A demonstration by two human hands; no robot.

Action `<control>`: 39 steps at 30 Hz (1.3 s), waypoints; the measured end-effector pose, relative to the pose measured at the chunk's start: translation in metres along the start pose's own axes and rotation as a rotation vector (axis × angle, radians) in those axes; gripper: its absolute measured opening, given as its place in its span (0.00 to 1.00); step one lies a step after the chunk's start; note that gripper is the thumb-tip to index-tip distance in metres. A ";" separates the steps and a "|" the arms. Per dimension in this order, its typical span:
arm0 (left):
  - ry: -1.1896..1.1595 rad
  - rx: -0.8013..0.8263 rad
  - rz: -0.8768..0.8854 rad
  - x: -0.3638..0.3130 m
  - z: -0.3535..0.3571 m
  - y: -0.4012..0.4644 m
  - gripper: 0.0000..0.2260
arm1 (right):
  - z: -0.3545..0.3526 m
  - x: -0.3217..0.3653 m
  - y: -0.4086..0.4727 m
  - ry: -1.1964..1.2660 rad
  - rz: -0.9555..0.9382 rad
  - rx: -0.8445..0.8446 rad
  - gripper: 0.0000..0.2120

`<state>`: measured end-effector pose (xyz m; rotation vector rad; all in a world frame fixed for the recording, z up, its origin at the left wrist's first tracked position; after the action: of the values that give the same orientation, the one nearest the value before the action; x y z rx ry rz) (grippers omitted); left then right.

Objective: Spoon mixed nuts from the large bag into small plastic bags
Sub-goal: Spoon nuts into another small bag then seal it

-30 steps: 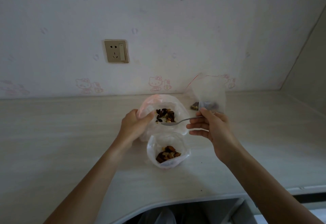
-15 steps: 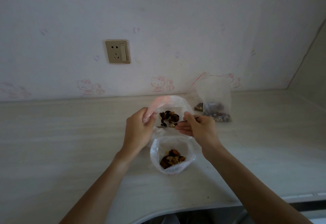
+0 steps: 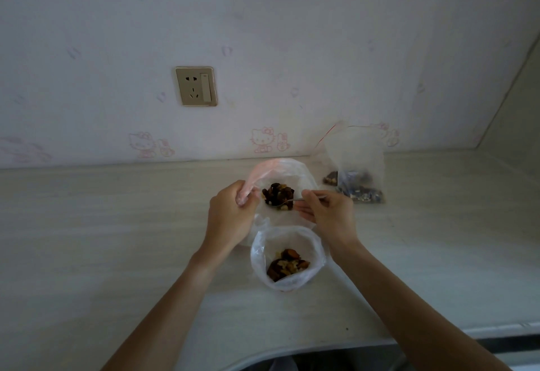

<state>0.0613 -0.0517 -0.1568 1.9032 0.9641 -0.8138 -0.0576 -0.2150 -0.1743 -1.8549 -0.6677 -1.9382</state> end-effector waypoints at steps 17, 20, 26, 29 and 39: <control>-0.043 -0.008 -0.035 0.009 -0.001 0.004 0.13 | 0.009 0.007 0.004 0.092 0.233 -0.035 0.07; -0.043 0.014 -0.003 0.011 -0.001 0.004 0.13 | 0.005 0.008 0.006 0.151 0.299 -0.034 0.08; -0.029 0.017 0.049 0.015 -0.002 0.006 0.14 | -0.008 0.009 0.004 0.171 0.297 -0.030 0.08; -0.021 -0.007 0.042 0.014 -0.004 0.007 0.13 | -0.019 0.013 0.001 0.150 0.265 -0.031 0.08; 0.007 -0.153 0.014 0.010 -0.034 -0.010 0.22 | -0.051 0.050 -0.021 0.151 0.165 0.073 0.10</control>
<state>0.0634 -0.0149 -0.1531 1.7806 0.9878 -0.7055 -0.1144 -0.2239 -0.1267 -1.6462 -0.5148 -1.8982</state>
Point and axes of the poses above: each hand's wrist, its own y-axis towards the middle knuckle, its own z-axis out of the palm, x = y × z, the point moved 2 cm from there along y, towards the middle knuckle, and after that the axes turned 5 degrees about -x, right-handed, at the moved point
